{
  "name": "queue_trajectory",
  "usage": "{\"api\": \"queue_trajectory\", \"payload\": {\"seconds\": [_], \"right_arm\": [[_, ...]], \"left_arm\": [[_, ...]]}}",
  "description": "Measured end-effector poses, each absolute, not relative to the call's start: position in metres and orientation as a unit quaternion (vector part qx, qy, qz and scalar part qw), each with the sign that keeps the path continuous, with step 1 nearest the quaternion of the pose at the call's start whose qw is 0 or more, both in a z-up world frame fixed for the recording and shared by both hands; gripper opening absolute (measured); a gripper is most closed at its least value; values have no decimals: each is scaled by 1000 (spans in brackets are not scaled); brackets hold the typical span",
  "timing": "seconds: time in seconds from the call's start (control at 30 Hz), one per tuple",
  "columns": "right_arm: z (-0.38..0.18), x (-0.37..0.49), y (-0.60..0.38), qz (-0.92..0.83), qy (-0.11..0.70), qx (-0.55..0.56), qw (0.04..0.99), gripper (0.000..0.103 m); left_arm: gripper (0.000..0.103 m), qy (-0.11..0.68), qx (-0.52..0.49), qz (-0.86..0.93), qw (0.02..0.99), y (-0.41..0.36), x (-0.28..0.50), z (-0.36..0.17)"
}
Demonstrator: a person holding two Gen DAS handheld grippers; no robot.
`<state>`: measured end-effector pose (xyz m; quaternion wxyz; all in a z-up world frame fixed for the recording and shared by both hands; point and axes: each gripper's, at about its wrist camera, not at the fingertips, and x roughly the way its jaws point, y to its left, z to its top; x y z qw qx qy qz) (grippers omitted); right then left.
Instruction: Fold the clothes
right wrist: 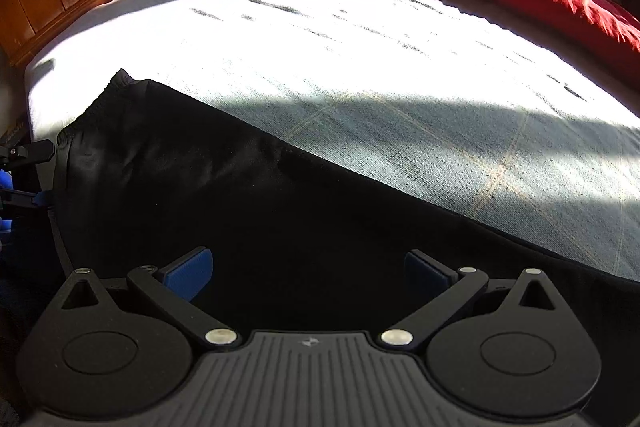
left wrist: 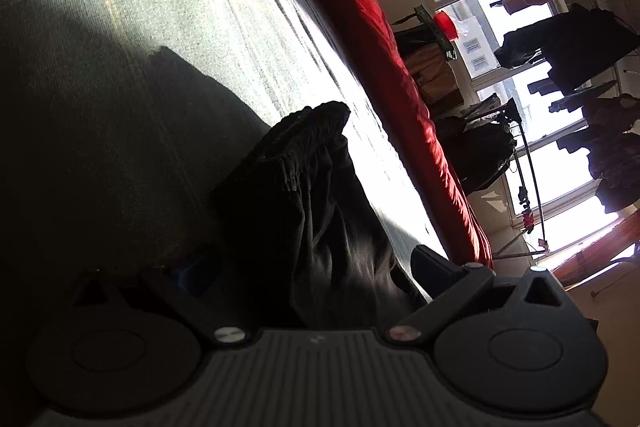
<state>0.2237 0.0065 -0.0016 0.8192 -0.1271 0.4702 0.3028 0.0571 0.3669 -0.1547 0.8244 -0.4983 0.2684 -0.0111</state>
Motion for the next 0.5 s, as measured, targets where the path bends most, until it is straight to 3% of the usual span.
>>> {"api": "queue_trajectory", "payload": {"seconds": [0.5], "right_arm": [[-1, 220, 33, 315, 471, -137, 813, 103]], "left_arm": [[102, 244, -510, -75, 821, 371, 64, -168]]}}
